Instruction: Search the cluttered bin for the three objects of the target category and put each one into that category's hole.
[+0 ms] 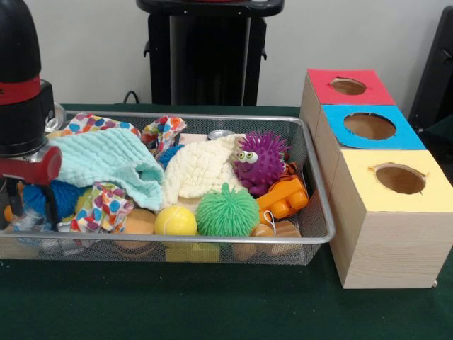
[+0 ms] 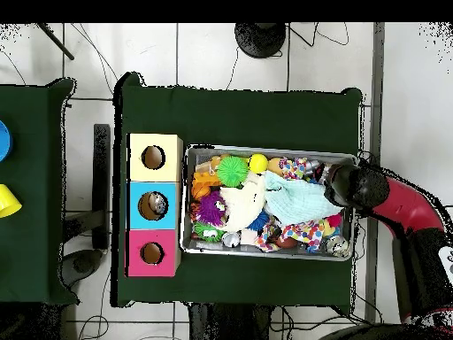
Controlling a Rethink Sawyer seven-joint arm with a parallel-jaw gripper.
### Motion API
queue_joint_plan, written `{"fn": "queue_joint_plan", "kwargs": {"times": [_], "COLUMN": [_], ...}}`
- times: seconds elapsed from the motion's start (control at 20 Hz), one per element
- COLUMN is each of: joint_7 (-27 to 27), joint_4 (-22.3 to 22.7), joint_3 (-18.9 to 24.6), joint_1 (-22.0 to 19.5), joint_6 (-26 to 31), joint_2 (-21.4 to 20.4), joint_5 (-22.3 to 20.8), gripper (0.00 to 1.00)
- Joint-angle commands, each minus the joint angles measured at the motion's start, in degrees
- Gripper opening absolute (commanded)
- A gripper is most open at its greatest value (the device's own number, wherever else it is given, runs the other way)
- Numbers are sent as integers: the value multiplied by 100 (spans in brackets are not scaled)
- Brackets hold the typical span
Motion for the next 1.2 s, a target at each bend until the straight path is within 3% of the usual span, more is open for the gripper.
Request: {"fn": "queue_joint_plan", "kwargs": {"times": [0.05,1.05,1.1,1.2], "joint_7": [-426,-381,-414,-403], "joint_4": [-97,-360,-354,-345], "joint_3": [699,613,630,620], "joint_1": [-54,101,90,95], "joint_6": [-54,-109,-82,-68], "joint_2": [745,887,884,881], "joint_5": [-23,-244,-250,-246], "gripper": [100,100,0,0]}}
